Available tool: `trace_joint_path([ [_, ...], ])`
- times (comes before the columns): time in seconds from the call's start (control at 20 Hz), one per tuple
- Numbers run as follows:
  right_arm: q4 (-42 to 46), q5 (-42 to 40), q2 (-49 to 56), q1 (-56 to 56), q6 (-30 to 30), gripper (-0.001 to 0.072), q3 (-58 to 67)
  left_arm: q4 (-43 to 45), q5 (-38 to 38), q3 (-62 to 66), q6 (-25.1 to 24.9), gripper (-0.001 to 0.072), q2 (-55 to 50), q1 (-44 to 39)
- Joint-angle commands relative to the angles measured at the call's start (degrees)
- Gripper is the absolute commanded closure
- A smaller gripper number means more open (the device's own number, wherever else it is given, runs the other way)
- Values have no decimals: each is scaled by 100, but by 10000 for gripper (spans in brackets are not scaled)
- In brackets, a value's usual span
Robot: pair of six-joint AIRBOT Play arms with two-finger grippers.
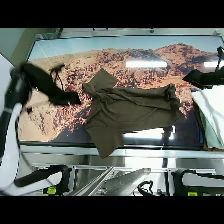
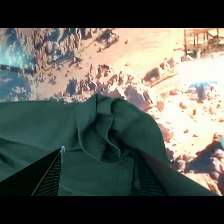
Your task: Fold the shirts.
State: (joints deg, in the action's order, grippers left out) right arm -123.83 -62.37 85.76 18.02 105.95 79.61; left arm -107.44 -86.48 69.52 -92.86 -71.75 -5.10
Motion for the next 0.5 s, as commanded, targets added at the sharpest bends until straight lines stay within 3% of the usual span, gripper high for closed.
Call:
trace_joint_path([
  [0.0,42,-293,-22,105,44,203,24,81,1311,-2465,299,58,1060,-431],
  [0.15,22,-348,-20,105,79,204,24,-236,2323,-3368,343,58,1154,-160],
  [0.3,22,-345,-20,103,81,204,24,-1438,2850,-3410,-514,58,758,238],
  [0.45,22,-348,-20,103,129,205,24,-1705,2839,-3051,-868,58,66,289],
])
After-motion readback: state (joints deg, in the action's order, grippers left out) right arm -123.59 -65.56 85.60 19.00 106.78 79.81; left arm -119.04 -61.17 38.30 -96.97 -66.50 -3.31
